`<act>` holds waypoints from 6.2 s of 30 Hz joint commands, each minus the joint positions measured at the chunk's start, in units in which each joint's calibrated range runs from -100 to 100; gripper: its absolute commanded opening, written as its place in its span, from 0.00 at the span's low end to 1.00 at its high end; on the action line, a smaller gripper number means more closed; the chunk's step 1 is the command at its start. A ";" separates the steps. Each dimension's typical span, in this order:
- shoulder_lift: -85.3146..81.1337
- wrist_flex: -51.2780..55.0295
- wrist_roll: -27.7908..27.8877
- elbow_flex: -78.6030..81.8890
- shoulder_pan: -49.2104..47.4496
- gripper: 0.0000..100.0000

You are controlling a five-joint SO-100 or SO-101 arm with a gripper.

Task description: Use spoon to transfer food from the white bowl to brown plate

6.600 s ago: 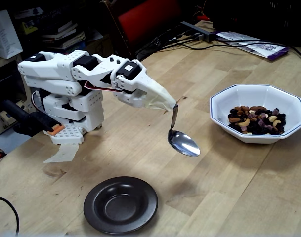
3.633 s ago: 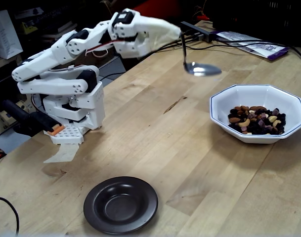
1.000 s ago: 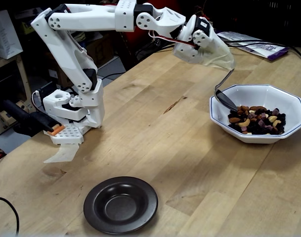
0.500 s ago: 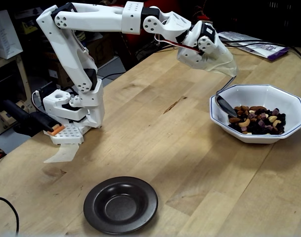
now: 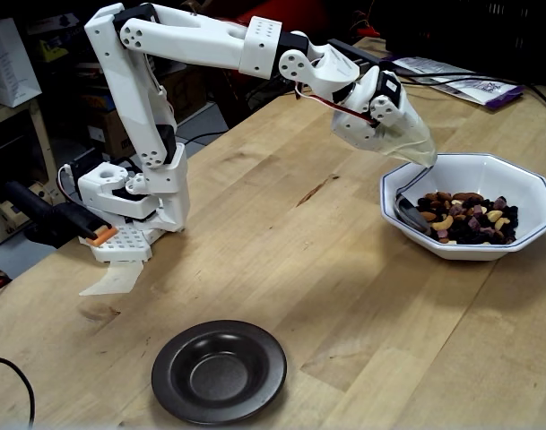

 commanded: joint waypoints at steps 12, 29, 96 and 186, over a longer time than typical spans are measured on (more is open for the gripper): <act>5.62 -6.81 0.24 -3.83 0.44 0.05; 8.53 -17.87 0.24 -2.95 0.36 0.05; 11.95 -61.83 -0.15 22.36 0.96 0.05; -22.11 -74.47 -0.15 45.99 24.74 0.05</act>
